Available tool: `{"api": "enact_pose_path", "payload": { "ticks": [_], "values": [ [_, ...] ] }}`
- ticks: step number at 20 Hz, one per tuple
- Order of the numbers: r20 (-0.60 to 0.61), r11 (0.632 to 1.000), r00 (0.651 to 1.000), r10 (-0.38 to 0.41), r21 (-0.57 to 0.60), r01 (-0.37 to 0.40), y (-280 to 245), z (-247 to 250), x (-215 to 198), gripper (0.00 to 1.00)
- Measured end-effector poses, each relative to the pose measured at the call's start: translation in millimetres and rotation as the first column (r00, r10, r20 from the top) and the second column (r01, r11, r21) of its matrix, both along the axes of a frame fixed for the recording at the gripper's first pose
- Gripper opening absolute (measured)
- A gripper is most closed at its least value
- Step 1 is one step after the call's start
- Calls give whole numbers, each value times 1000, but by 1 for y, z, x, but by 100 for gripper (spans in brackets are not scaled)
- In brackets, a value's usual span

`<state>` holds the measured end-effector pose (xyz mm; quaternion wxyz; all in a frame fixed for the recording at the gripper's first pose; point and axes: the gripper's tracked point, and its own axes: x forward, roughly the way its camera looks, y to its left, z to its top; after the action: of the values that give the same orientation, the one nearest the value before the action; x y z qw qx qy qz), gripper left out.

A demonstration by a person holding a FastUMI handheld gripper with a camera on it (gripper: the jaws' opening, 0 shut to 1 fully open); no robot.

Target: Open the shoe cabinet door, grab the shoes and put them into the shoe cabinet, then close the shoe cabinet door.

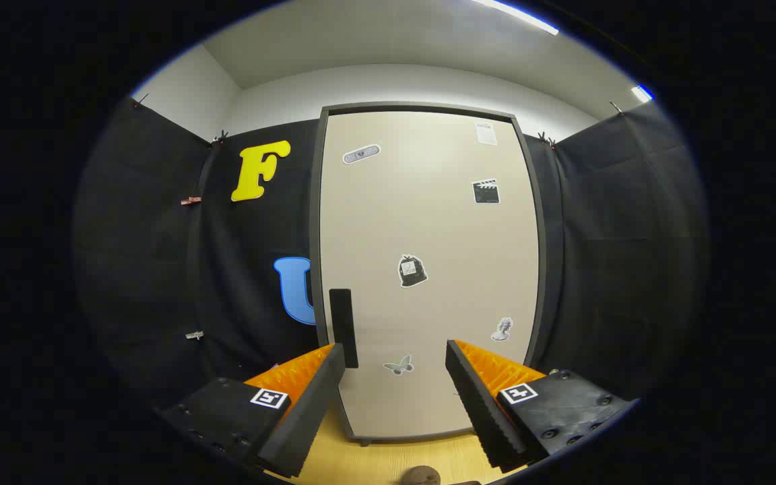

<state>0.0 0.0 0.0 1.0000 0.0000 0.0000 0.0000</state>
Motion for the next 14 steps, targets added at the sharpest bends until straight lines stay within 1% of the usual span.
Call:
{"api": "enact_pose_path", "payload": {
  "ticks": [14],
  "values": [
    [-6,1000,1000,5,-11,-5,3,0,-2,98]
  ]
}}
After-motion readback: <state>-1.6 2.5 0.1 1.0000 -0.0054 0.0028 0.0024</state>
